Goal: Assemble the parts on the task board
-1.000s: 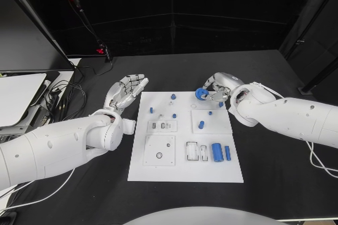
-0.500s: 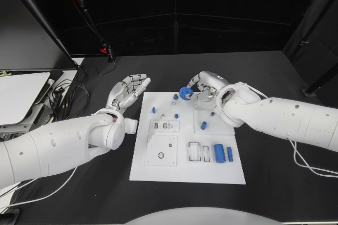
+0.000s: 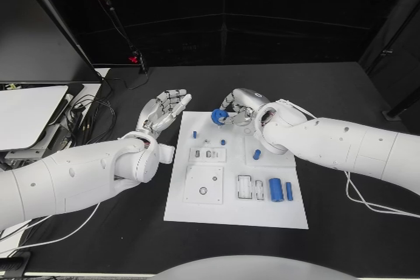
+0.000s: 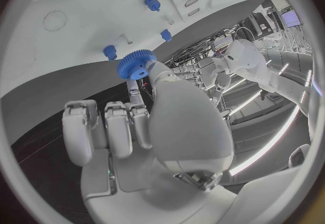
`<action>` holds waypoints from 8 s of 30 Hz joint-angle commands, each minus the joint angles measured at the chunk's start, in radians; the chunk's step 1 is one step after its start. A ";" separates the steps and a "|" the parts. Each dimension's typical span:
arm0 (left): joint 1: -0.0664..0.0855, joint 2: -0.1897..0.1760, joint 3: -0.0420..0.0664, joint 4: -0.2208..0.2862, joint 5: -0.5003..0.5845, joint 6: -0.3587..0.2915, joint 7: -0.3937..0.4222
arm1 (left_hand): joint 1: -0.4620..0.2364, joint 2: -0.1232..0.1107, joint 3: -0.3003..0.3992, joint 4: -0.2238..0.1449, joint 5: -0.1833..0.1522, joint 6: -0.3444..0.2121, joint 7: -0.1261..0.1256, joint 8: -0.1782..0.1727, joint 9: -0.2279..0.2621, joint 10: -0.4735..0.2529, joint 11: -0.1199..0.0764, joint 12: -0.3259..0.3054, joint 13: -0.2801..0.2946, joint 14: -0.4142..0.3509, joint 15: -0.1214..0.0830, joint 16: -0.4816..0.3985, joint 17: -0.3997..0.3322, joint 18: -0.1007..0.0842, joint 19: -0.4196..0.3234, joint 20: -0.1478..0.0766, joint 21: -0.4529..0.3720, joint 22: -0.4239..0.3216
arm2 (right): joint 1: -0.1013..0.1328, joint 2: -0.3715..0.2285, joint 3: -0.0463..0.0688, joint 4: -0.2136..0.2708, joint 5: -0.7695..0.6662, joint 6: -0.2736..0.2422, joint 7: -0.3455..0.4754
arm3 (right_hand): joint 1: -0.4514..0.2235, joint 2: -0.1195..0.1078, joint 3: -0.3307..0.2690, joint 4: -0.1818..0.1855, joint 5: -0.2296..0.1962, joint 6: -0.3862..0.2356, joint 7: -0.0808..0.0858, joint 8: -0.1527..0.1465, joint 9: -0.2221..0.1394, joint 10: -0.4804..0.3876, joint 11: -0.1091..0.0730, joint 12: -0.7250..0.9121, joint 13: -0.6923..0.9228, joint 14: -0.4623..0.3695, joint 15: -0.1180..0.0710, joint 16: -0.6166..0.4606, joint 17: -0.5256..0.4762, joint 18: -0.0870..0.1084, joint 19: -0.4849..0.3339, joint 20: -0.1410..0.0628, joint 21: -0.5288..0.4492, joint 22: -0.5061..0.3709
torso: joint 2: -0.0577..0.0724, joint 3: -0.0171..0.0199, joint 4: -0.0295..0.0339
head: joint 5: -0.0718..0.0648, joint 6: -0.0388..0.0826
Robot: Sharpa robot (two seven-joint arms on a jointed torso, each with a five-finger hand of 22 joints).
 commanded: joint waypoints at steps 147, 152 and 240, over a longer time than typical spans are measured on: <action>-0.002 0.006 -0.006 -0.024 -0.006 0.025 0.323 | 0.005 0.035 0.021 -0.003 0.011 -0.009 0.156 0.013 -0.013 -0.010 0.002 0.015 -0.011 -0.010 0.006 0.009 -0.002 0.021 -0.004 0.008 0.010 0.006 | -0.082 -0.420 -0.003 0.068 0.210 0.048 0.189 | -0.013 -0.045 -0.119 0.072 -0.178 -0.089 -0.086 -0.122 -0.053 0.106 -0.048 0.003 0.263 0.104 -0.050 0.002 0.263 -0.007 0.106 -0.040 0.003 0.263 | -0.003 -0.0001 -0.0035 | -0.095 -0.004; -0.002 0.007 -0.006 -0.024 -0.006 0.026 0.322 | 0.006 0.037 0.022 -0.003 0.011 -0.009 0.156 0.014 -0.014 -0.011 0.002 0.016 -0.012 -0.010 0.007 0.010 -0.002 0.022 -0.005 0.008 0.011 0.006 | -0.082 -0.412 -0.003 0.064 0.207 0.042 0.183 | -0.004 -0.035 -0.110 0.070 -0.170 -0.084 -0.090 -0.122 -0.054 0.106 -0.052 0.003 0.263 0.104 -0.054 0.002 0.263 -0.007 0.106 -0.044 0.003 0.263 | -0.002 0.0004 -0.0029 | -0.095 -0.004; -0.002 0.018 -0.017 -0.042 -0.006 0.024 0.313 | 0.008 0.045 0.025 -0.003 0.013 -0.010 0.157 0.017 -0.017 -0.012 0.002 0.020 -0.016 -0.011 0.007 0.011 -0.002 0.021 -0.007 0.009 0.013 0.007 | -0.059 -0.299 0.000 0.324 0.218 -0.071 0.042 | 0.068 0.036 -0.047 0.008 -0.116 0.175 -0.087 -0.086 -0.041 0.106 -0.041 0.003 0.263 0.104 -0.048 0.002 0.263 -0.007 0.106 -0.047 0.003 0.263 | -0.006 -0.0019 -0.0014 | 0.005 -0.033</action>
